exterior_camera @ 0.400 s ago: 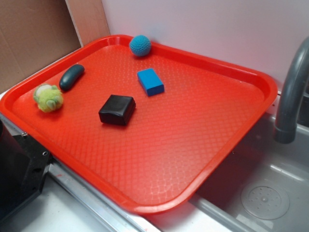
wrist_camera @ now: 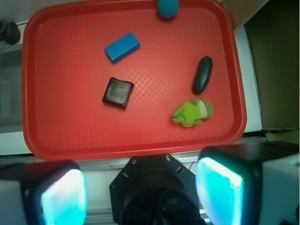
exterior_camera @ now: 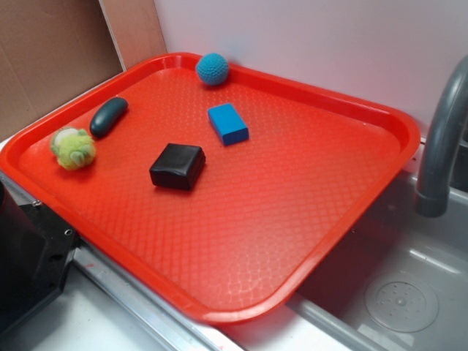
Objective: Grab the green animal.
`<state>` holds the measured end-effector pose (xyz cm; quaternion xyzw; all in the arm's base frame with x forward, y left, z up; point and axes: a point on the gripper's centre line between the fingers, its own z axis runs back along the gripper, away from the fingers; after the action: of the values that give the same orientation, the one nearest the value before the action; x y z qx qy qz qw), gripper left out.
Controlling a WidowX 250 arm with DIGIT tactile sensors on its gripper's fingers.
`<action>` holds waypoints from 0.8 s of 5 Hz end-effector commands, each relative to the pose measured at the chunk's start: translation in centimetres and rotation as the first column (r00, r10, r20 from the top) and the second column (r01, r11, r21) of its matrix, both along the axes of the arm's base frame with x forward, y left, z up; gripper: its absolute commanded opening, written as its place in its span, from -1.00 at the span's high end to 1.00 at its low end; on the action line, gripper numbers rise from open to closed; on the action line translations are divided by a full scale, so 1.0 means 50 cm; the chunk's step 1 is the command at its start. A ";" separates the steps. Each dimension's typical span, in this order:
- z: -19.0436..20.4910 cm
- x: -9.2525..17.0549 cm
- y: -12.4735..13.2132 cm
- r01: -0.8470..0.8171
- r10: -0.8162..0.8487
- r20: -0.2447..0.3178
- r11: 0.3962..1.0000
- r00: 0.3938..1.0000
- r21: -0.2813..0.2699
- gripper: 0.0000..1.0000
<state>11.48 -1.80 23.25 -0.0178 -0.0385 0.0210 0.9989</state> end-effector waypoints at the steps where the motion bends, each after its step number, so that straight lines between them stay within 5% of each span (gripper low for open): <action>1: -0.020 0.001 0.021 -0.318 0.318 0.011 0.948 0.948 -0.011 -1.00; 2: -0.081 0.001 0.070 -0.542 0.543 0.023 0.840 0.840 -0.032 -1.00; 4: -0.194 -0.020 0.130 -0.864 0.868 0.030 0.496 0.496 -0.090 -1.00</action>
<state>10.65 4.64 13.15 -0.0282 -0.0711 0.5160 0.8531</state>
